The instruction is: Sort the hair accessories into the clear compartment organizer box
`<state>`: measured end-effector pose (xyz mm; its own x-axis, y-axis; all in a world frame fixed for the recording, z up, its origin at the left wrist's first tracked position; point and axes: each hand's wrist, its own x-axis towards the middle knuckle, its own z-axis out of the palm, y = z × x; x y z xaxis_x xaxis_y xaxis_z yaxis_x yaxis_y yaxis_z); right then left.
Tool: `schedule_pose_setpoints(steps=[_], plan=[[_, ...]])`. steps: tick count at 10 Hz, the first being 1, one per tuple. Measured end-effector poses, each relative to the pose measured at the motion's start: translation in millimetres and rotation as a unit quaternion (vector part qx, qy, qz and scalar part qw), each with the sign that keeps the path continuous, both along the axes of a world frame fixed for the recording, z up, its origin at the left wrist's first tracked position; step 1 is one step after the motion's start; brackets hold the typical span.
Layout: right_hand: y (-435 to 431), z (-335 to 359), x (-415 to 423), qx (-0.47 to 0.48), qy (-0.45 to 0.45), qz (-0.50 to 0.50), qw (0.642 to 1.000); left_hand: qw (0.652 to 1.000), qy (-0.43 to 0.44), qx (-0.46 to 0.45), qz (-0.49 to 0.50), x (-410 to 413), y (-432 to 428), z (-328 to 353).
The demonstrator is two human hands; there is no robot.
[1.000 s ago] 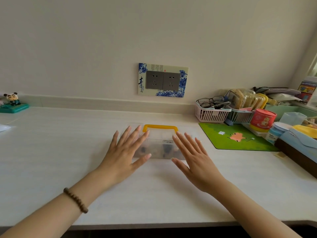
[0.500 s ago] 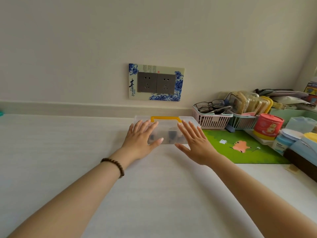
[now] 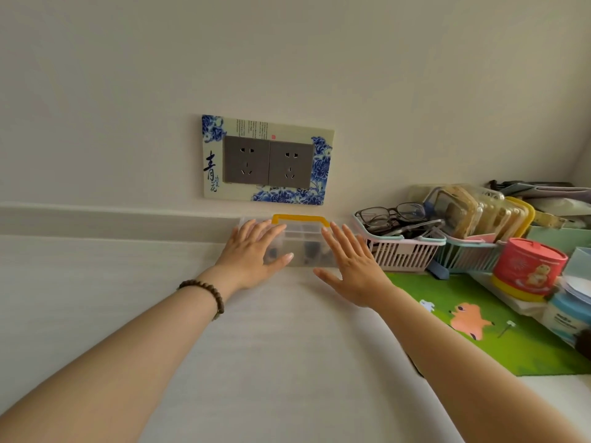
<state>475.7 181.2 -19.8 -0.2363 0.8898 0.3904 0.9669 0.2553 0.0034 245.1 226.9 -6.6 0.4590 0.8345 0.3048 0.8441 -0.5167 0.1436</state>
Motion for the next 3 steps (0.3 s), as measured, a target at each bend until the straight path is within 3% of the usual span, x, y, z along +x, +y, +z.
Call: schedule_pose_setpoints(steps=[3], plan=[[3.8, -1.2, -0.9, -0.013, 0.016, 0.0, 1.0, 1.0, 0.011, 0.001, 0.003, 1.7, 2.6, 0.7]])
